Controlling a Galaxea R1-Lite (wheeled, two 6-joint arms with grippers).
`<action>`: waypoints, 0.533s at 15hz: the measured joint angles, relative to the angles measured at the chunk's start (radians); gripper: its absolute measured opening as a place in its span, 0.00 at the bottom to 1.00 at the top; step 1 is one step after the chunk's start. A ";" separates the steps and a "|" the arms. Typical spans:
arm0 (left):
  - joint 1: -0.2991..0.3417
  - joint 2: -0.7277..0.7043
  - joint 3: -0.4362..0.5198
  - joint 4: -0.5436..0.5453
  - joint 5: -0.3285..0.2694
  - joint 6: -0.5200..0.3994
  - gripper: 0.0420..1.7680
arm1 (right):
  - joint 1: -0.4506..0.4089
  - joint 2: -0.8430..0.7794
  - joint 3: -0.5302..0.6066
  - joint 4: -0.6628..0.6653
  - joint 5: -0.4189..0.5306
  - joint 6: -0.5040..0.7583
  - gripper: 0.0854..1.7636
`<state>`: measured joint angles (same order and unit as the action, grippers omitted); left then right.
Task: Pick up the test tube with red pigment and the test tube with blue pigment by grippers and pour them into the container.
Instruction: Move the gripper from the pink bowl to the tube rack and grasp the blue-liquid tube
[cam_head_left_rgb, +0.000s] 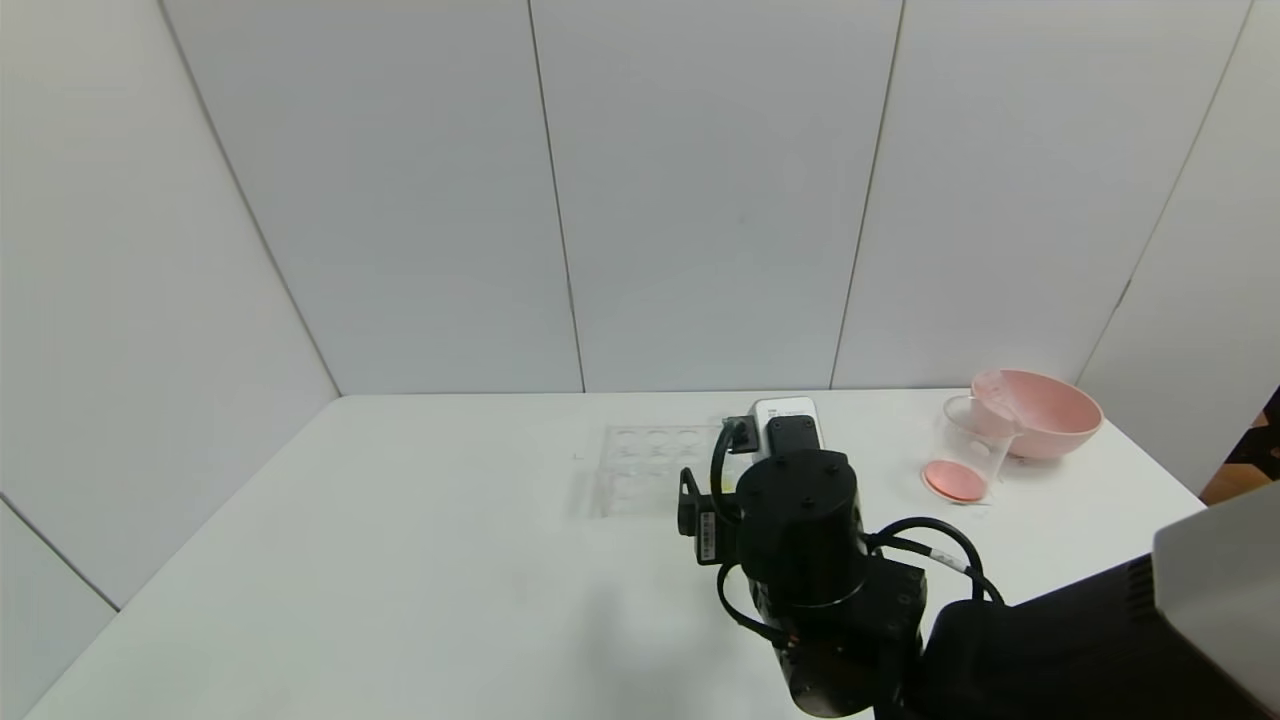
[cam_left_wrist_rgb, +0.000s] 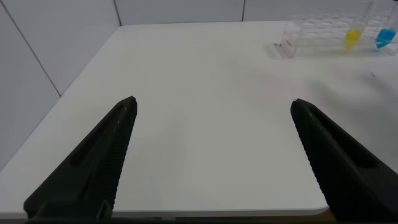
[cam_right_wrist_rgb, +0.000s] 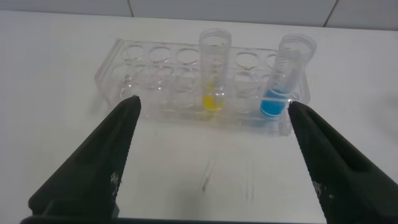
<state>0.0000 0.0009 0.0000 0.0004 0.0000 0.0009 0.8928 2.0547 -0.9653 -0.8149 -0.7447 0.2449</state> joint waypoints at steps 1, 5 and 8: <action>0.000 0.000 0.000 0.000 0.000 0.000 1.00 | 0.002 0.018 -0.025 0.023 -0.001 0.000 0.96; 0.000 0.000 0.000 0.000 0.000 0.000 1.00 | -0.011 0.044 -0.051 0.040 -0.004 0.001 0.96; 0.000 0.000 0.000 0.000 0.000 0.000 1.00 | -0.045 0.043 -0.037 0.043 -0.004 0.003 0.96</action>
<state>0.0000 0.0009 0.0000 0.0004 0.0000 0.0004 0.8474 2.0974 -1.0019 -0.7723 -0.7489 0.2479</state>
